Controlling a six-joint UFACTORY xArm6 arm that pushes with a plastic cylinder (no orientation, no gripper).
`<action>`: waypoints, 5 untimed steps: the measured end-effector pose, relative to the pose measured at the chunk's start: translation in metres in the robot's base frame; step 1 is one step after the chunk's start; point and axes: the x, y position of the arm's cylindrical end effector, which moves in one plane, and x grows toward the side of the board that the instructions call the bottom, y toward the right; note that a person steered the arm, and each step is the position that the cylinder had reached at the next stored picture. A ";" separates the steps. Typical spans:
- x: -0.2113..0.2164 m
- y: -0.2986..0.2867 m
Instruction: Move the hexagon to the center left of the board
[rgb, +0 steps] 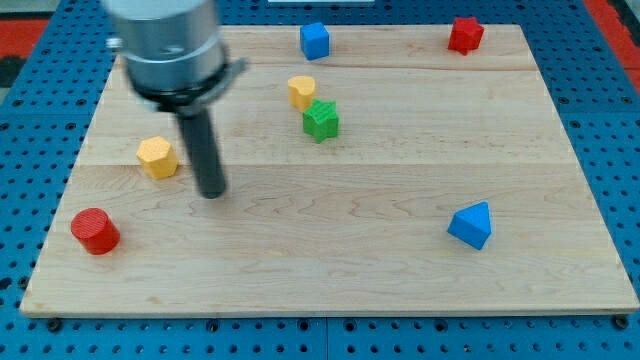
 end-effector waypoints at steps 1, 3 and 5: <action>-0.047 -0.060; -0.060 -0.052; -0.077 -0.027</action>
